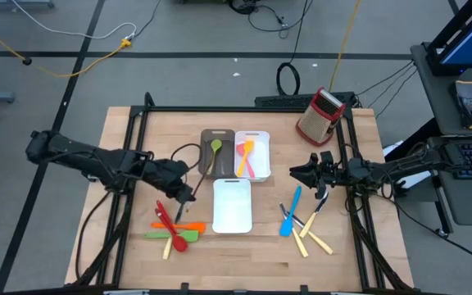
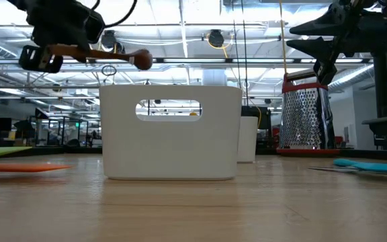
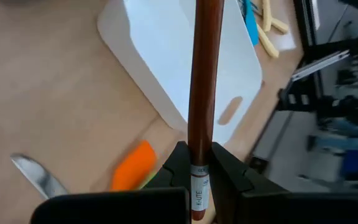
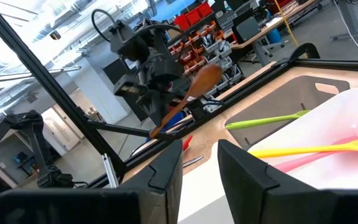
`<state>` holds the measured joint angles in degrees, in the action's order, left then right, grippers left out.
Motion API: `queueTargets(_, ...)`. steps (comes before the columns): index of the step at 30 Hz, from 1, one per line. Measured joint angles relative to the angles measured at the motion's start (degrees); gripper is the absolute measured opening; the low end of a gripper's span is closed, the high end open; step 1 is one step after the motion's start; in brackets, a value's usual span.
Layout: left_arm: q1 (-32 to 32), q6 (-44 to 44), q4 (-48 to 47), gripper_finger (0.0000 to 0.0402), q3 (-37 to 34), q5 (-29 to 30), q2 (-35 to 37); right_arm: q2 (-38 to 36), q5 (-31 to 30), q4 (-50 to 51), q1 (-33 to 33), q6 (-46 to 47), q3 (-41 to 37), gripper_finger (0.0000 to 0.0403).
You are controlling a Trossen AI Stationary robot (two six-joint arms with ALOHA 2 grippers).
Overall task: Pick & Place Kitchen Items
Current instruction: Put the wooden serving spoon into the black bin
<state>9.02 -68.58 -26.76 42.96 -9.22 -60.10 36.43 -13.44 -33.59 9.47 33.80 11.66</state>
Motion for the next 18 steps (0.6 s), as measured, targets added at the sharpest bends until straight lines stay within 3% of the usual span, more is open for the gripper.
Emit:
queueTargets(7,-6.63,-5.55,0.37,0.0018,0.11,-8.51,-0.57,0.0,0.01,-0.01,0.0,-0.02,0.0,0.0093)
queueTargets(14,-11.6,-4.19,-0.61,0.0018,6.28,-8.76,-4.08,0.01,0.01,-0.01,0.0,-0.02,0.0,0.0093)
queueTargets(18,-14.28,0.53,-7.73,0.0018,12.54,-8.87,-8.87,0.02,0.02,0.01,0.0,-0.02,0.0,0.0093)
